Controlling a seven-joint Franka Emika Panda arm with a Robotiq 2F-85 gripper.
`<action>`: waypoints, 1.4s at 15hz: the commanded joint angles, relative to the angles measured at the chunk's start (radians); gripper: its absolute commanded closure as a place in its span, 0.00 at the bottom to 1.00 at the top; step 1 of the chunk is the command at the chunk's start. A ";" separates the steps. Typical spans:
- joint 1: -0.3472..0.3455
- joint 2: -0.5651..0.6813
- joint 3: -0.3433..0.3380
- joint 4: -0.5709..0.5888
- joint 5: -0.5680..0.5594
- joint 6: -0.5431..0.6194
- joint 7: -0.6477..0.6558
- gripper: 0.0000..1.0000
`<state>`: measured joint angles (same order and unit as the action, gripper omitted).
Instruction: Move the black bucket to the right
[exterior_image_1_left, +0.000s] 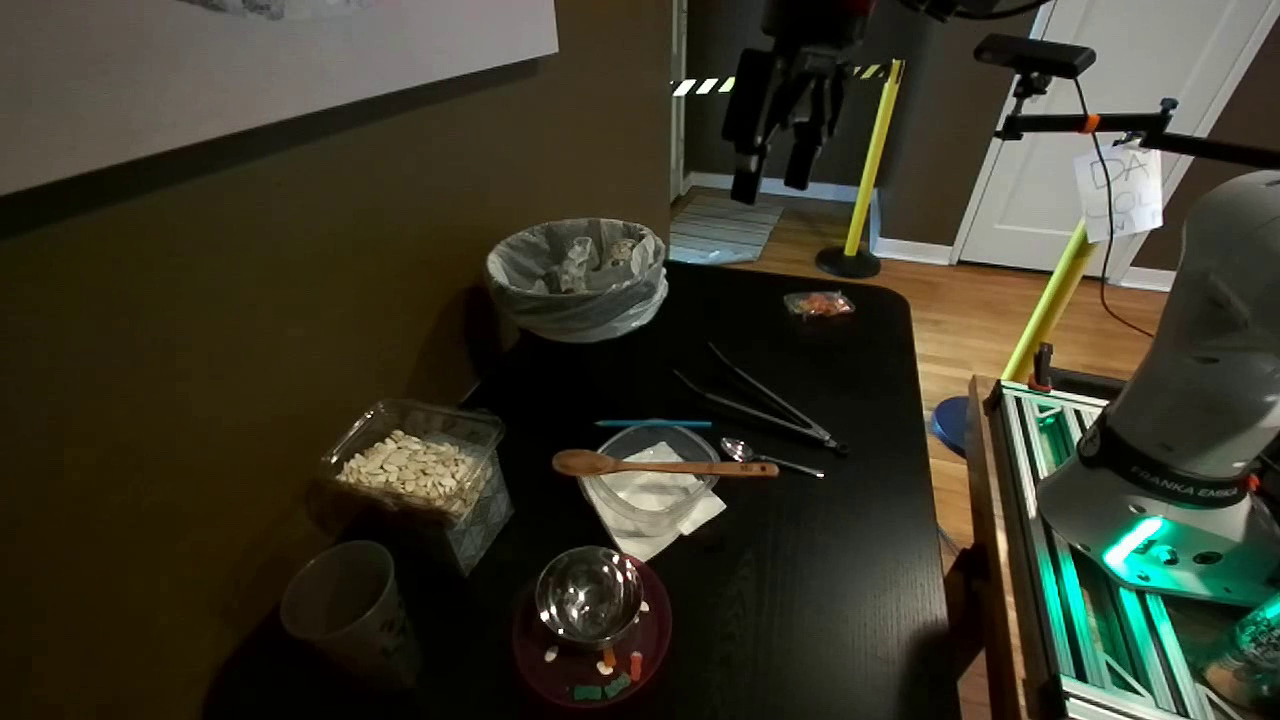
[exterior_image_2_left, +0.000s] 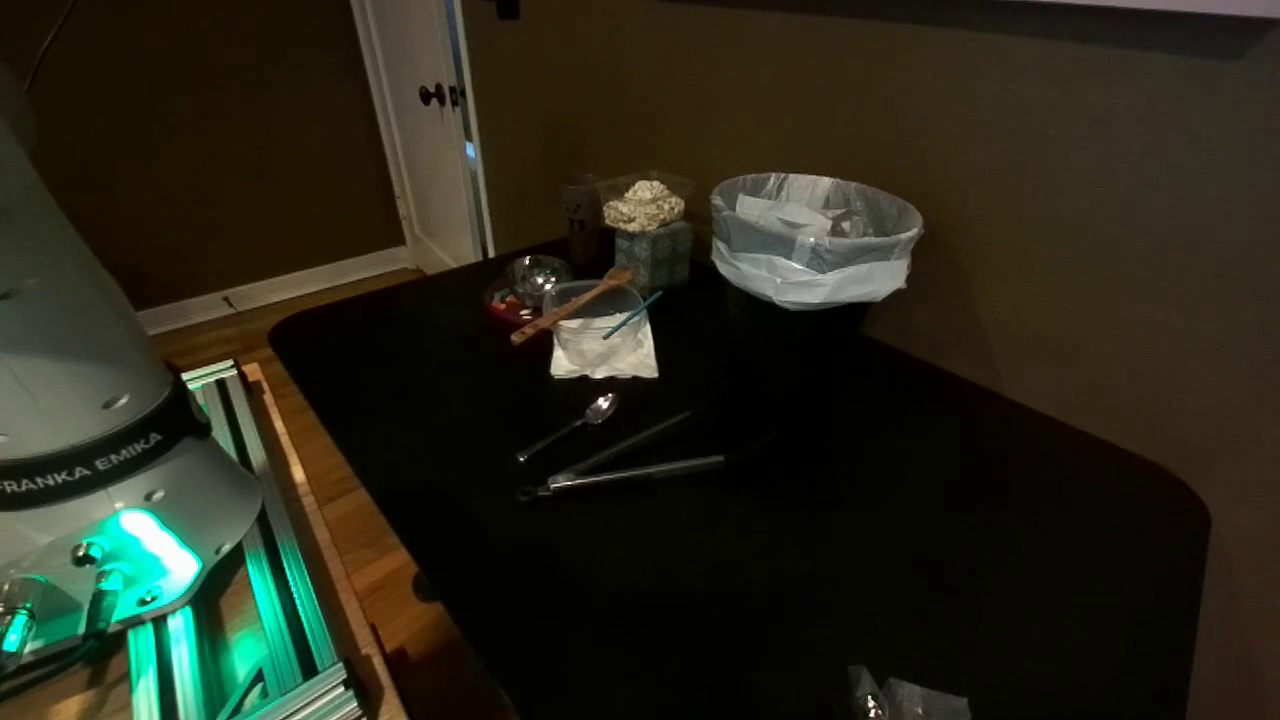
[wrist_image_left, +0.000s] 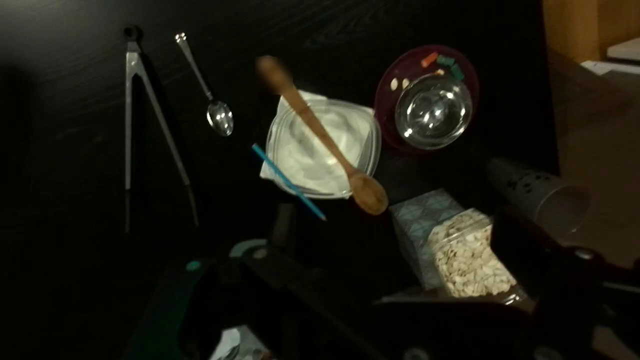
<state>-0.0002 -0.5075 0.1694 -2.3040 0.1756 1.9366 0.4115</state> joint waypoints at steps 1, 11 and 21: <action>-0.046 0.097 -0.026 0.092 -0.111 0.065 -0.028 0.00; -0.040 0.127 -0.070 0.120 -0.105 0.112 -0.036 0.00; -0.035 0.269 -0.098 0.226 -0.099 0.063 -0.128 0.00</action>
<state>-0.0501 -0.3552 0.0998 -2.1699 0.0749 2.0427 0.3517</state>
